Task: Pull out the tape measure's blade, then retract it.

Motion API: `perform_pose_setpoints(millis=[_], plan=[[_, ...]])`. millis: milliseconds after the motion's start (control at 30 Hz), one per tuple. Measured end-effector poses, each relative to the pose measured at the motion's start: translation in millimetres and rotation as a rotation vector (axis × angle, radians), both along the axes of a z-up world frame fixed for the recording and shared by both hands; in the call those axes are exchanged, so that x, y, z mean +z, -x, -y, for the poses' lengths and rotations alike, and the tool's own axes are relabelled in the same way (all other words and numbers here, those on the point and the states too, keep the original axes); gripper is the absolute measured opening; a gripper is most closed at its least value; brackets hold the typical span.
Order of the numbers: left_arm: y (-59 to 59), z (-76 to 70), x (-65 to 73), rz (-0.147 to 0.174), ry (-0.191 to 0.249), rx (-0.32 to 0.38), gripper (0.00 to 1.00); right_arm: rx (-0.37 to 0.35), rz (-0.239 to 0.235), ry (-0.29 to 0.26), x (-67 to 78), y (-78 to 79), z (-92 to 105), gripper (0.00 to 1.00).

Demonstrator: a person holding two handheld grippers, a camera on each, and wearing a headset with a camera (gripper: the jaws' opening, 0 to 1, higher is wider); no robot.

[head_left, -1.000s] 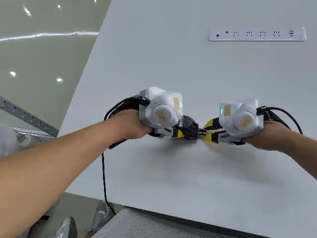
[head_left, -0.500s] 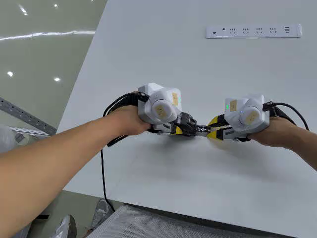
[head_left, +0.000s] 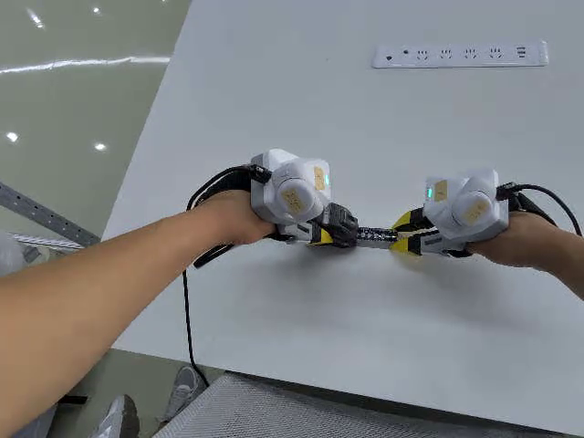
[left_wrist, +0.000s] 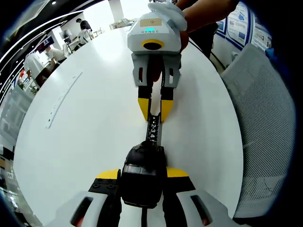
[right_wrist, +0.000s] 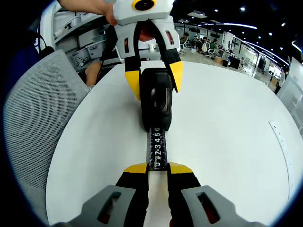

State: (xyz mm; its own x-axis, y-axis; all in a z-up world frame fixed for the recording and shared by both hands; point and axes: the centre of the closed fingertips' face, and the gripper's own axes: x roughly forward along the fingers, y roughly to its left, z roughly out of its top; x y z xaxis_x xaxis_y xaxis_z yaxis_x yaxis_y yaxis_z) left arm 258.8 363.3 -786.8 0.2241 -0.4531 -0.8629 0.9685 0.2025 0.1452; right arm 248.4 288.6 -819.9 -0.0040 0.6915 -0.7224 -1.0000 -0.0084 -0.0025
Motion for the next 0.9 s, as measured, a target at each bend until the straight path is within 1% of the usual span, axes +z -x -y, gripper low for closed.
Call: perform_pose_setpoints(millis=[333,533,733,900], plan=[[0.6,0.5,-0.2,-0.002,-0.005,-0.004,0.29,-0.02,-0.008,0.012,1.3,-2.1,17.8,0.1],[0.5,0.7,-0.5,-0.002,-0.009,-0.007,0.29,-0.026,-0.01,0.021,0.1,-3.4,24.3,0.1],[0.7,0.9,-0.2,-0.003,-0.012,-0.009,0.29,-0.041,-0.026,0.018,-0.1,-4.4,30.8,0.1],[0.5,1.0,-0.5,-0.004,-0.014,-0.014,0.29,-0.044,-0.028,0.02,-1.0,-4.1,36.7,0.1]])
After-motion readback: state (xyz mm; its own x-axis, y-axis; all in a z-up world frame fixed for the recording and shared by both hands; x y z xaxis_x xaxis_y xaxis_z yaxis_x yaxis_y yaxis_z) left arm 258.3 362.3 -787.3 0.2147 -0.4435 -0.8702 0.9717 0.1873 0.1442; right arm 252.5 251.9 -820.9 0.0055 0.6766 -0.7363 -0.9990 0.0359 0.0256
